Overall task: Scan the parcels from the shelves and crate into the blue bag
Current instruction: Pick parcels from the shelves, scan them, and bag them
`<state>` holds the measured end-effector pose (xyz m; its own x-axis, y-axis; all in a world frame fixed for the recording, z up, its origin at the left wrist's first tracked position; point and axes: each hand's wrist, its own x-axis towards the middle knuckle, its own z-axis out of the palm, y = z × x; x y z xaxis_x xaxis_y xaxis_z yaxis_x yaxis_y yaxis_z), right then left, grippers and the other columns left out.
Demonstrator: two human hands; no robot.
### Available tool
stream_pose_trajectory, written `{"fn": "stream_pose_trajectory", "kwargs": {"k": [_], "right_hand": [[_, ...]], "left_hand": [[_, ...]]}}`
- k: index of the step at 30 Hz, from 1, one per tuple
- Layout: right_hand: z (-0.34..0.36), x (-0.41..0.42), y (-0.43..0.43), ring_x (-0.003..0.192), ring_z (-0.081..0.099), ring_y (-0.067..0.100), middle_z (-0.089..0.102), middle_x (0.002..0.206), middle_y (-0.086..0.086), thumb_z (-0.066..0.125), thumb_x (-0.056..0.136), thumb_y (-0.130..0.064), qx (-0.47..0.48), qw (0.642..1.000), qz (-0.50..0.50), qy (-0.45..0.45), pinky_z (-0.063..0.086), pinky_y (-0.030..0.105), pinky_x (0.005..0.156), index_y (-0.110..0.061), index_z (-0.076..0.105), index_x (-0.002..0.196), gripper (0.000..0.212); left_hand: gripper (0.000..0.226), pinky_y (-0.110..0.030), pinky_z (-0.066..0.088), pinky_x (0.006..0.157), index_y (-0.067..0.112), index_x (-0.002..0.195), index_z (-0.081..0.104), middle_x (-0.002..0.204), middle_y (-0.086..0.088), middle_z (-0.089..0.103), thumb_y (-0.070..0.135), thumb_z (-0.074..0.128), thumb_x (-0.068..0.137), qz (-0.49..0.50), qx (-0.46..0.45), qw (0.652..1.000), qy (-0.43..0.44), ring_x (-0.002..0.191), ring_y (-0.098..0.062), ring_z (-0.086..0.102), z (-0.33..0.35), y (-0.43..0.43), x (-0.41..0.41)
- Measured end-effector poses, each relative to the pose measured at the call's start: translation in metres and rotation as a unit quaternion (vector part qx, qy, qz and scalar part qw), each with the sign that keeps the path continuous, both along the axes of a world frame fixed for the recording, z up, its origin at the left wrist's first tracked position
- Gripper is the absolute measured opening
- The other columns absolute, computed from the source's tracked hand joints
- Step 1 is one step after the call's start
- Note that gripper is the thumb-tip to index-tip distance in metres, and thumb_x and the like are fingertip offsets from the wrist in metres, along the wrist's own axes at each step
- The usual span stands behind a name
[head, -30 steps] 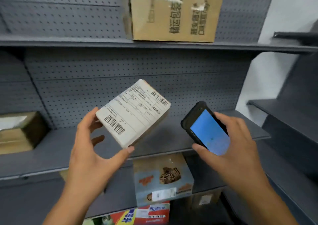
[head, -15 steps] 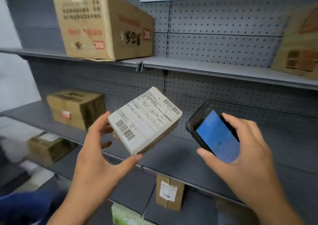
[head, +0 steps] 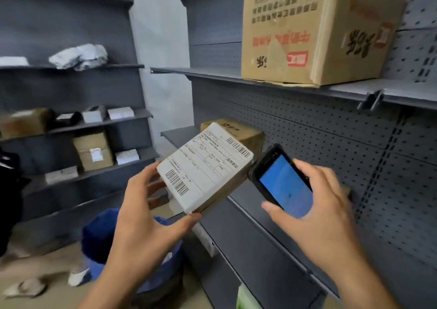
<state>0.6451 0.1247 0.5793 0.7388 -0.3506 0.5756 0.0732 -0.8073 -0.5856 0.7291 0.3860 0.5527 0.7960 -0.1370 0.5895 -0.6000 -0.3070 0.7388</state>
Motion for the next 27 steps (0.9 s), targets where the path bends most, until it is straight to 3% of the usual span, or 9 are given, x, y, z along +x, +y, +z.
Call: {"fn": "stream_pose_trajectory", "kwargs": {"k": [2, 6, 9, 14, 21, 24, 27], "right_hand": [[-0.006, 0.028, 0.002, 0.107, 0.046, 0.007, 0.042, 0.120, -0.013, 0.082, 0.059, -0.060, -0.008, 1.000, 0.027, -0.007, 0.036, 0.008, 0.071, -0.034, 0.046, 0.133, 0.087], [-0.025, 0.070, 0.008, 0.102, 0.040, 0.000, 0.042, 0.118, -0.014, 0.081, 0.061, -0.059, -0.008, 0.997, 0.074, -0.011, 0.039, 0.003, 0.067, -0.035, 0.045, 0.134, 0.085], [-0.040, 0.097, 0.012, 0.101, 0.040, -0.002, 0.041, 0.118, -0.016, 0.081, 0.061, -0.059, -0.002, 0.993, 0.118, 0.003, 0.038, -0.001, 0.071, -0.033, 0.045, 0.134, 0.086], [-0.060, 0.147, 0.028, 0.104, 0.047, 0.005, 0.042, 0.119, -0.014, 0.083, 0.059, -0.058, 0.008, 0.987, 0.157, 0.040, 0.037, 0.006, 0.063, -0.031, 0.046, 0.136, 0.089], [-0.090, 0.221, 0.083, 0.107, 0.047, 0.008, 0.041, 0.118, -0.013, 0.080, 0.058, -0.059, 0.029, 0.983, 0.170, 0.063, 0.048, 0.025, 0.077, -0.032, 0.046, 0.134, 0.088], [-0.105, 0.253, 0.113, 0.107, 0.047, 0.009, 0.042, 0.119, -0.011, 0.083, 0.060, -0.056, 0.027, 0.983, 0.156, 0.087, 0.043, 0.017, 0.073, -0.032, 0.044, 0.136, 0.088], [-0.122, 0.284, 0.145, 0.109, 0.045, 0.008, 0.042, 0.122, -0.010, 0.085, 0.062, -0.053, 0.018, 0.985, 0.136, 0.108, 0.034, 0.011, 0.071, -0.031, 0.043, 0.138, 0.090]], "left_hand": [[0.096, -0.023, 0.046, 0.097, 0.043, 0.138, 0.041, 0.134, 0.025, 0.050, 0.050, 0.088, 0.056, 0.030, 0.004, 1.000, 0.001, 0.122, 0.012, 0.050, -0.007, 0.007, 0.012], [0.094, -0.032, 0.048, 0.100, 0.043, 0.137, 0.041, 0.132, 0.030, 0.050, 0.025, 0.094, 0.062, 0.082, 0.014, 0.996, 0.021, 0.124, 0.009, 0.051, -0.035, 0.014, 0.034], [0.093, -0.023, 0.046, 0.096, 0.042, 0.136, 0.041, 0.131, 0.031, 0.050, 0.021, 0.093, 0.062, 0.114, 0.017, 0.993, 0.028, 0.121, 0.012, 0.051, -0.049, 0.015, 0.045], [0.090, -0.001, 0.044, 0.087, 0.040, 0.132, 0.044, 0.128, 0.027, 0.052, 0.026, 0.096, 0.059, 0.148, -0.001, 0.988, 0.053, 0.118, 0.013, 0.053, -0.064, 0.035, 0.069], [0.088, 0.001, 0.041, 0.083, 0.039, 0.134, 0.044, 0.127, 0.028, 0.050, 0.019, 0.094, 0.064, 0.208, -0.005, 0.974, 0.093, 0.112, 0.017, 0.052, -0.101, 0.103, 0.133], [0.092, -0.011, 0.045, 0.087, 0.042, 0.137, 0.039, 0.129, 0.022, 0.051, 0.024, 0.093, 0.065, 0.203, -0.007, 0.972, 0.115, 0.115, 0.009, 0.054, -0.123, 0.134, 0.168], [0.107, -0.014, 0.045, 0.086, 0.033, 0.154, 0.029, 0.135, 0.015, 0.048, 0.027, 0.092, 0.068, 0.192, 0.001, 0.970, 0.150, 0.117, 0.003, 0.054, -0.149, 0.168, 0.208]]}}
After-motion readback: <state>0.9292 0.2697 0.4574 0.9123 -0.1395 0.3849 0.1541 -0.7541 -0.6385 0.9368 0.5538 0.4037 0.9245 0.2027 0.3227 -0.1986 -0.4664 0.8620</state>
